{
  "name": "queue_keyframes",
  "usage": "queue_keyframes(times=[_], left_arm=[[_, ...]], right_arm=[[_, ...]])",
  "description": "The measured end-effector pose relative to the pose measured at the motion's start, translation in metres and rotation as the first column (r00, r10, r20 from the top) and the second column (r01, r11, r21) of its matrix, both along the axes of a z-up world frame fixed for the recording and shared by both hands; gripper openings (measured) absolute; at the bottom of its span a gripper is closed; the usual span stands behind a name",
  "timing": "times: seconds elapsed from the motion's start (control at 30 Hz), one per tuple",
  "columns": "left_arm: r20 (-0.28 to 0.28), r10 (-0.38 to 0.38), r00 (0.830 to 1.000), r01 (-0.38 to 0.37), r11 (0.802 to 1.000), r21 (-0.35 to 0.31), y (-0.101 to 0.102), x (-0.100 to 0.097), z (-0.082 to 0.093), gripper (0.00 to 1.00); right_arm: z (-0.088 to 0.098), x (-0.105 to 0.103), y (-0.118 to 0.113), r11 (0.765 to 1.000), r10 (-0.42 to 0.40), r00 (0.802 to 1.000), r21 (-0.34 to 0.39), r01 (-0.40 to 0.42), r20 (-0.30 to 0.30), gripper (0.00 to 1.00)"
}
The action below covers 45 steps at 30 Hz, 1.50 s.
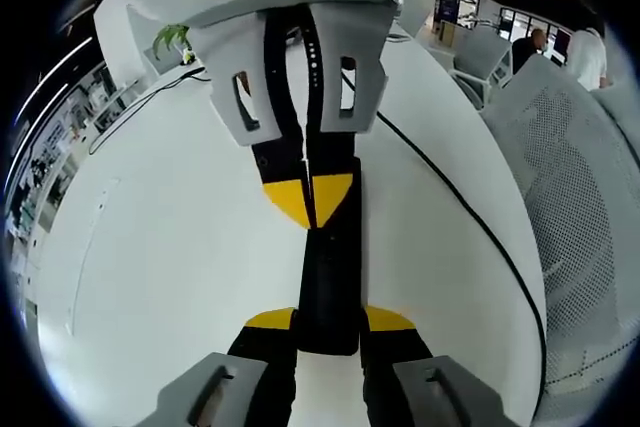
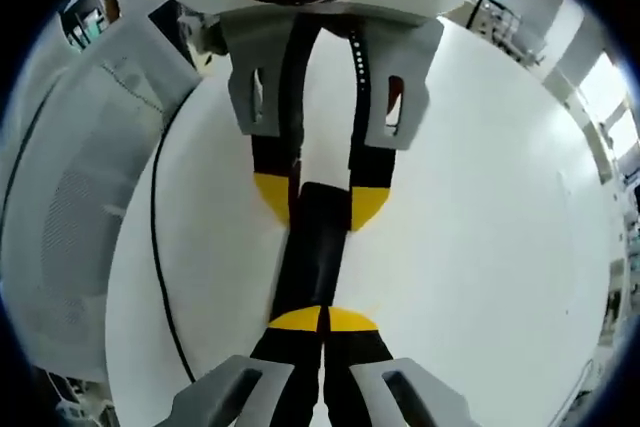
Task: Press the specified remote control buttons in sequence, fully releasing each button before pressing the next.
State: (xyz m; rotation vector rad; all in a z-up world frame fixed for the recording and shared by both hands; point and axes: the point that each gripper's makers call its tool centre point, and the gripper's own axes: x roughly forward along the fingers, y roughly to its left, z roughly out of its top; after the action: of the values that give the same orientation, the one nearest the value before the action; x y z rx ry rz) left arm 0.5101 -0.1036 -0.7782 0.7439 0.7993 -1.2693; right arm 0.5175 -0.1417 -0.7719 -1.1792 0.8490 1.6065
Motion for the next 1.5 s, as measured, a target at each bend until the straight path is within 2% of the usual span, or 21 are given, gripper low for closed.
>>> queue_keyframes(times=[0.23, 0.63, 1.5], left_arm=[[-0.003, -0.002, 1.0, 0.001, 1.0, -0.008, -0.001, 0.0, 0.0, 0.23], [-0.001, -0.005, 1.0, 0.005, 1.0, 0.002, -0.001, 0.0, 0.0, 0.23], [0.001, -0.006, 1.0, 0.006, 1.0, 0.008, 0.0, 0.0, 0.0, 0.23]], right_arm=[[0.002, 0.002, -0.001, 1.0, 0.004, 1.0, 0.003, -0.004, 0.01, 0.0], [0.017, 0.006, 0.001, 0.997, -0.041, 0.999, 0.061, 0.041, 0.01, 0.0], [0.032, 0.005, 0.0, 0.996, -0.051, 0.998, 0.081, 0.048, 0.03, 0.0]])
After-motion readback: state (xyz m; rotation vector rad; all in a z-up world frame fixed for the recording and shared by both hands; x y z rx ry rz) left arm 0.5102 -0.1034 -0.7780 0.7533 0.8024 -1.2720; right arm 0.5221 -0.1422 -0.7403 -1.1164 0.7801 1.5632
